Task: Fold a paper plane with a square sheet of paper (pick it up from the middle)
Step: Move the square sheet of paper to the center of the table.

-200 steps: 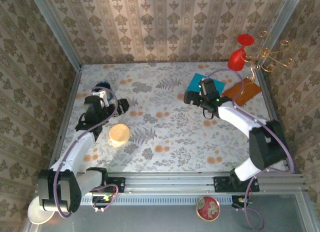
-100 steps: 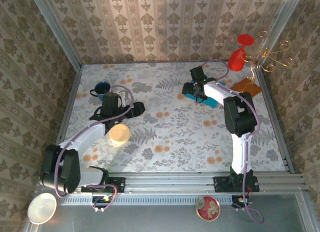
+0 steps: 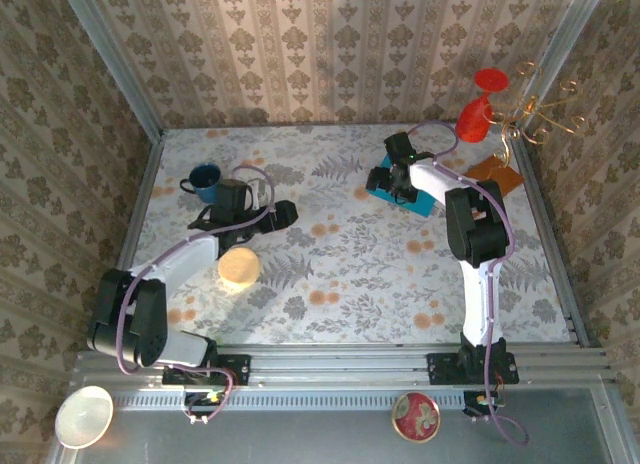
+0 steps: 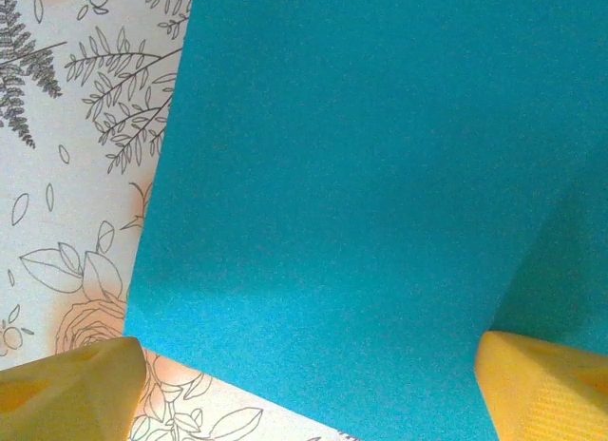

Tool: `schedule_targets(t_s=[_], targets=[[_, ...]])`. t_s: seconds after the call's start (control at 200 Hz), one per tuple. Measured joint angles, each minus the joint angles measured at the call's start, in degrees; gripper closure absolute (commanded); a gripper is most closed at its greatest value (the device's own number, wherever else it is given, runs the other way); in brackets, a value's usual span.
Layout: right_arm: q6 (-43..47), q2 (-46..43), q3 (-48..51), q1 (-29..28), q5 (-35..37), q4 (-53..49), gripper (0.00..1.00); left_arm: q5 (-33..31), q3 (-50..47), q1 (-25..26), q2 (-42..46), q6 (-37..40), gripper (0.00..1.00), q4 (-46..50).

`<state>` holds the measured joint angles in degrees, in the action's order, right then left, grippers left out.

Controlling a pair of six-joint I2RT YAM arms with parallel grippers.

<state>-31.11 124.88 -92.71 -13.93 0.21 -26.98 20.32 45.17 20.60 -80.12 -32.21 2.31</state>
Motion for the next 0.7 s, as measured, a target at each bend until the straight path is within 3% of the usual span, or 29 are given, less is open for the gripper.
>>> schedule_targets(t_s=[0.255, 0.495, 0.695], targets=[[-0.20, -3.76, 6.21, -4.15, -2.56, 2.64, 0.11, -0.63, 0.74, -0.02, -2.16, -0.20, 0.02, 2.05], [-1.20, -11.74, 18.62, -17.73, -7.34, 6.19, 0.22, -1.03, 1.84, -0.98, -5.18, -2.38, 0.10, 2.45], [-7.08, -20.35, 31.93, -27.02, -13.81, 13.29, 0.26, -1.18, 1.84, -1.90, -6.03, -4.76, 0.17, 2.47]])
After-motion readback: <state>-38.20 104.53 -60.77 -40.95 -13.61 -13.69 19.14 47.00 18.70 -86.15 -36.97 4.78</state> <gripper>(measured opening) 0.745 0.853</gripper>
